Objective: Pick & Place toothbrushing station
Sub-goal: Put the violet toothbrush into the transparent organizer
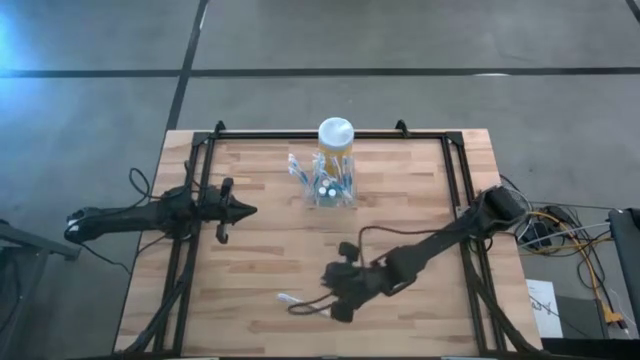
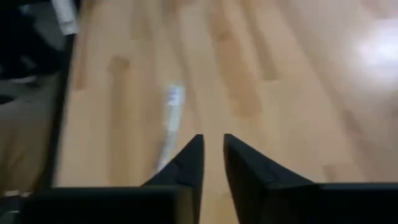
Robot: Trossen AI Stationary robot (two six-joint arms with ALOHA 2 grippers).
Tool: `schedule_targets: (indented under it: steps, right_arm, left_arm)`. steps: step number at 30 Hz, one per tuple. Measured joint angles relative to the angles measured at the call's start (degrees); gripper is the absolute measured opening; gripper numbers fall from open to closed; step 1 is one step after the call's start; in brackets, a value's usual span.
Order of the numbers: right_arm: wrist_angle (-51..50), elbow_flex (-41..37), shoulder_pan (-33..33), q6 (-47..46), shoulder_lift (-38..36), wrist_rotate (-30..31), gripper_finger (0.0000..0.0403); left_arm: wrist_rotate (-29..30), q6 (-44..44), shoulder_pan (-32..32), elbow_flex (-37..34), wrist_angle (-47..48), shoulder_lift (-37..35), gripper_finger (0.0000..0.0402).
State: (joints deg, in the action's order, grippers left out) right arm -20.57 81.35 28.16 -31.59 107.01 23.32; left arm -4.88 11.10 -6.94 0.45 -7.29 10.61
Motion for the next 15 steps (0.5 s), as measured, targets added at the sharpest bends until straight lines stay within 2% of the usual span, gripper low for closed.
schedule_targets:
  steps: [6, 12, 15]
  right_arm:
    - [-12.57, 13.83, -0.05, -1.6, 10.12, -6.35, 0.0132]
    - [-20.28, 24.92, -0.31, -1.58, 19.87, -7.25, 0.0188]
    - [-22.65, 29.33, -0.58, -1.47, 24.08, -10.48, 0.0208]
  left_arm:
    - [0.02, 1.34, 0.0, 0.06, 0.04, 0.0, 0.0014]
    - [0.02, 2.71, 0.0, 0.13, -0.13, 0.0, 0.0011]
    - [0.02, 2.84, 0.0, 0.13, -0.13, 0.02, 0.0008]
